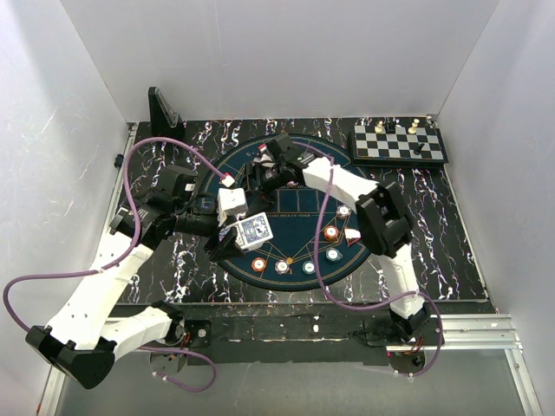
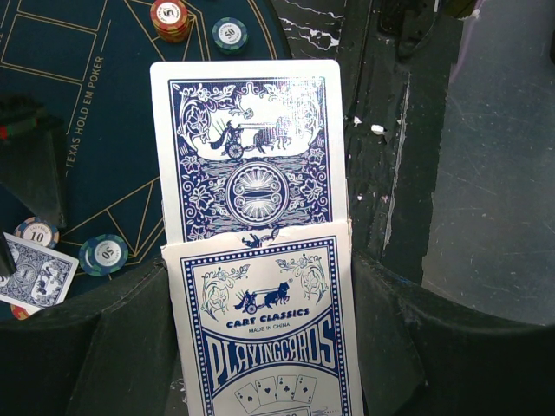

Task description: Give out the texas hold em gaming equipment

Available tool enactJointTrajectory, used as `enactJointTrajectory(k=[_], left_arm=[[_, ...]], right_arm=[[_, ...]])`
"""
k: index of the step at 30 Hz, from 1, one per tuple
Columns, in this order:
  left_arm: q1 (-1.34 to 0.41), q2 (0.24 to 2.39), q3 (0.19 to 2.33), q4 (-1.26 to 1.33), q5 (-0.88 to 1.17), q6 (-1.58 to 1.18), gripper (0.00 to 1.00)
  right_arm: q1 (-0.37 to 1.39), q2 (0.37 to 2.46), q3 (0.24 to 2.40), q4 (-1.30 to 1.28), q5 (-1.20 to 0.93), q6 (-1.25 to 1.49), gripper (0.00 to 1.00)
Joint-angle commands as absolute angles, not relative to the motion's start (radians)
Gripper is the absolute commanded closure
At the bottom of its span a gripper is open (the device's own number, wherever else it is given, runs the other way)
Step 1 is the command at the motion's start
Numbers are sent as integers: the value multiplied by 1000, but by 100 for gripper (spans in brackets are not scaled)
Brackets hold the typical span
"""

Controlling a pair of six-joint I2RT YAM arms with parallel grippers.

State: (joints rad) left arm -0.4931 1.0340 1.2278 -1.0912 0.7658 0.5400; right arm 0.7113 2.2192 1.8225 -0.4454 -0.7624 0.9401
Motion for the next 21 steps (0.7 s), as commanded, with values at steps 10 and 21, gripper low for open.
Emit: enactJointTrajectory(k=[10, 21], left_arm=[[-494, 1019, 1186, -1089, 744, 618, 100], [-494, 1045, 1146, -1016, 732, 603, 100]], right_arm=[[543, 1597, 1364, -382, -744, 833, 13], [664, 1416, 1207, -166, -746, 874, 11]])
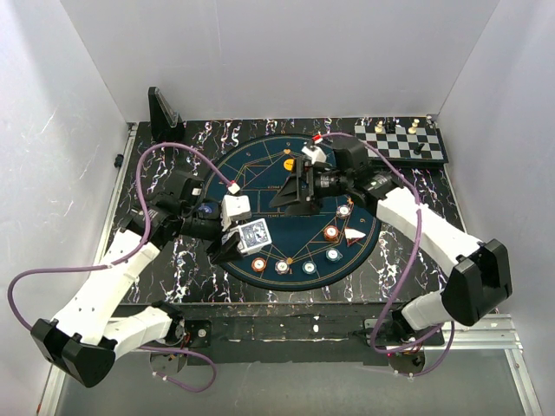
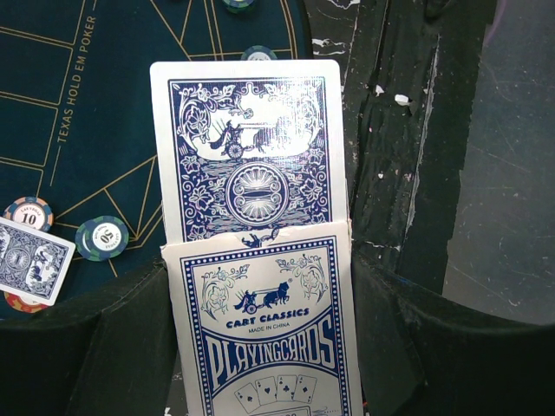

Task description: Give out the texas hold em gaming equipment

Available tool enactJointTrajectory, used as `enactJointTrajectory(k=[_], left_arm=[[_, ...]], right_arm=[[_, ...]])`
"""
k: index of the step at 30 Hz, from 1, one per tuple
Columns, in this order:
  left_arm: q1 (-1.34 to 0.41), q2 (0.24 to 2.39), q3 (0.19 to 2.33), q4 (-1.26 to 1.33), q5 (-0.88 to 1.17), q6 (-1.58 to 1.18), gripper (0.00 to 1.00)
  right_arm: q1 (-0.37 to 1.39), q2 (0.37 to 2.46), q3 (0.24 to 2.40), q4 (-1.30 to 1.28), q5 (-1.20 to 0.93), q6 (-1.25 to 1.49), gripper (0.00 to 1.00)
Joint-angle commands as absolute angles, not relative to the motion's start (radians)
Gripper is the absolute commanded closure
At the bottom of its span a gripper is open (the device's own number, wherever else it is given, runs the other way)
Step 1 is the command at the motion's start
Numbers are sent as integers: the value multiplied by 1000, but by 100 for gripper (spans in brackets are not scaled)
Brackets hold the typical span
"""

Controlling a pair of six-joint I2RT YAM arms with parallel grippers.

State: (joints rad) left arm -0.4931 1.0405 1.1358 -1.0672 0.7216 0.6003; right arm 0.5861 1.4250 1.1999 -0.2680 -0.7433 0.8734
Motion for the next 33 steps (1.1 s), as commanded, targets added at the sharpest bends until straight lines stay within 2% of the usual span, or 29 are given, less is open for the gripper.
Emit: enactJointTrajectory(k=[1, 13, 26, 33], left_arm=[[-494, 1052, 1147, -1015, 732, 601, 100], [-494, 1051, 1169, -980, 713, 586, 100], [-494, 1065, 1189, -965, 744, 549, 100], [-494, 1062, 1193, -959, 749, 537, 100]], right_arm=[[689, 1437, 1222, -176, -739, 861, 10], [802, 1537, 1275, -186, -715, 857, 9], [775, 1502, 1207, -149, -719, 908, 33], [739, 1465, 1177, -138, -727, 920, 36]])
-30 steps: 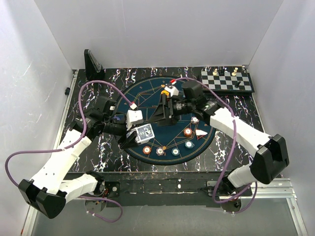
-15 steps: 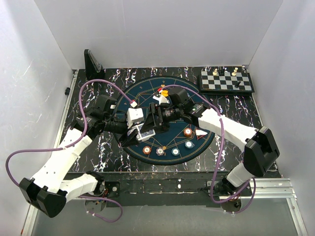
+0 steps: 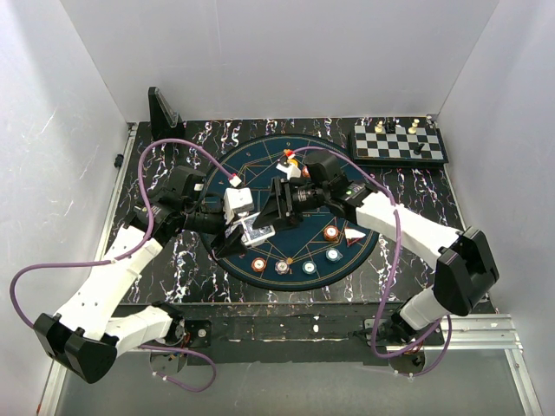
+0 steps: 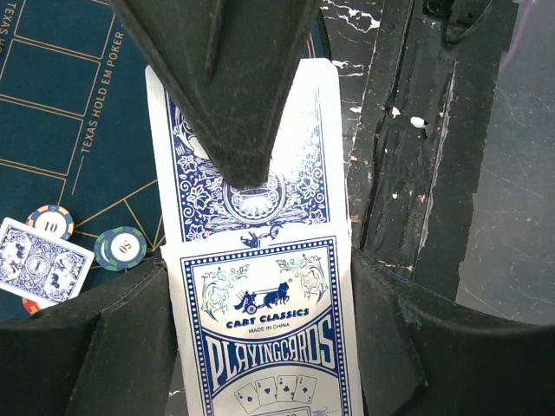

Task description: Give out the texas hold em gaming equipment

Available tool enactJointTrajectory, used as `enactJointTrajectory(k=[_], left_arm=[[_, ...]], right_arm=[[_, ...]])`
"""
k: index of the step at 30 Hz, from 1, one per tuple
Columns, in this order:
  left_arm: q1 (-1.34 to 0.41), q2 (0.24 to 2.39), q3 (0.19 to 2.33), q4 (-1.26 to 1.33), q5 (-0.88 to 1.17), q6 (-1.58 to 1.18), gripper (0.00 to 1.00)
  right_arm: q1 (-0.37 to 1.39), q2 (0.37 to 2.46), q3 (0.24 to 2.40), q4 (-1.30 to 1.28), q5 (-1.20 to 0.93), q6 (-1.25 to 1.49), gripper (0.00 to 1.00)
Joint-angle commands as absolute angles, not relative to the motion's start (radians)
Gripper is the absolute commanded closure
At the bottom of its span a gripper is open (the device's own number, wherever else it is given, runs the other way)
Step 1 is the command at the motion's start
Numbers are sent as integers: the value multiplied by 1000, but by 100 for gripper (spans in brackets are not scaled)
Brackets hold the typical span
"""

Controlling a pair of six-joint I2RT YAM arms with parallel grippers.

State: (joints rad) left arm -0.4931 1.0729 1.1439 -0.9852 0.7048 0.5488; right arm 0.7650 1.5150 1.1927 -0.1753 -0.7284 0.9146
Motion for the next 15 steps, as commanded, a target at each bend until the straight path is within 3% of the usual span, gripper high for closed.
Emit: enactJointTrajectory(k=[1, 6, 15], left_arm=[[-494, 1062, 1193, -959, 750, 534, 100], [-494, 1065, 1198, -957, 758, 526, 100], [-494, 1062, 1206, -953, 761, 512, 100]], right_arm=[[733, 1460, 1174, -138, -729, 920, 37], [716, 1443, 1160, -140, -735, 922, 39], [696, 1417, 1141, -190, -724, 897, 50]])
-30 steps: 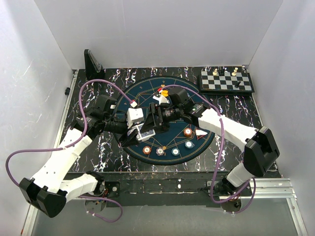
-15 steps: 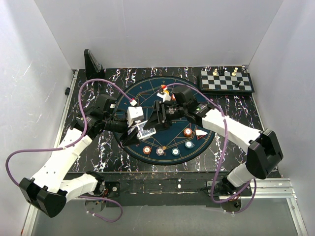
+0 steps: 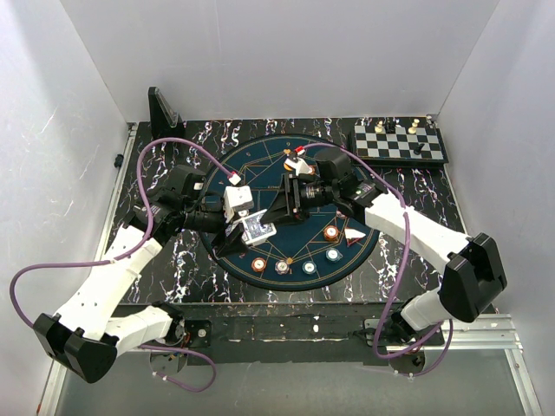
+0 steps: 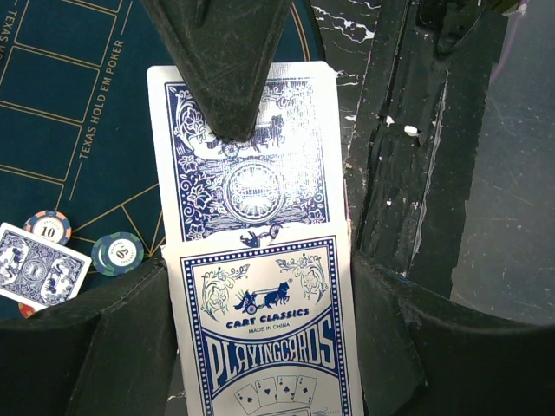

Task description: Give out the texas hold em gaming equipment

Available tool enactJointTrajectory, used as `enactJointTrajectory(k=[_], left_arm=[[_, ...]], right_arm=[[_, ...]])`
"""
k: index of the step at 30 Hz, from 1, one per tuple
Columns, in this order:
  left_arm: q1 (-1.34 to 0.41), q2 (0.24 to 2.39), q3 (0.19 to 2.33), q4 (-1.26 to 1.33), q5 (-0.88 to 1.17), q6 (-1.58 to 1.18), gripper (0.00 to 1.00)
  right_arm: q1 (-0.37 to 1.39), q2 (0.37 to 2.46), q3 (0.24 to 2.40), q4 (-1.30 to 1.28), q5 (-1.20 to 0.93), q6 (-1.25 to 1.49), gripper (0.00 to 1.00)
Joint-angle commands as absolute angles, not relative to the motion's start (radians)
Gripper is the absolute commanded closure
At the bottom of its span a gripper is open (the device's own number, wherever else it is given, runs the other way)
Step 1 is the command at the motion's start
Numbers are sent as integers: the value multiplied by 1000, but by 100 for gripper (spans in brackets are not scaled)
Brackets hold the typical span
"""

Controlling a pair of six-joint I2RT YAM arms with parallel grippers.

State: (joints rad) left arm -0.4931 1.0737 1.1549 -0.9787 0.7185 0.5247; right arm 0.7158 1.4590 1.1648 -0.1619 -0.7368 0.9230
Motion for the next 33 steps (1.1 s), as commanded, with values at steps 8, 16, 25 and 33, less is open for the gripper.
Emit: enactJointTrajectory(k=[8, 16, 25, 33], left_arm=[[-494, 1058, 1212, -936, 736, 491, 100], [-494, 1055, 1209, -933, 750, 483, 100], [-491, 1058, 1213, -908, 769, 446, 100], [-486, 1091, 1252, -873, 753, 416, 100]], right_arm=[[676, 1384, 1109, -213, -716, 890, 53], [666, 1348, 1108, -178, -729, 919, 35], [747, 1448, 1112, 188, -833, 1109, 16], [787, 1526, 1138, 323, -879, 1212, 35]])
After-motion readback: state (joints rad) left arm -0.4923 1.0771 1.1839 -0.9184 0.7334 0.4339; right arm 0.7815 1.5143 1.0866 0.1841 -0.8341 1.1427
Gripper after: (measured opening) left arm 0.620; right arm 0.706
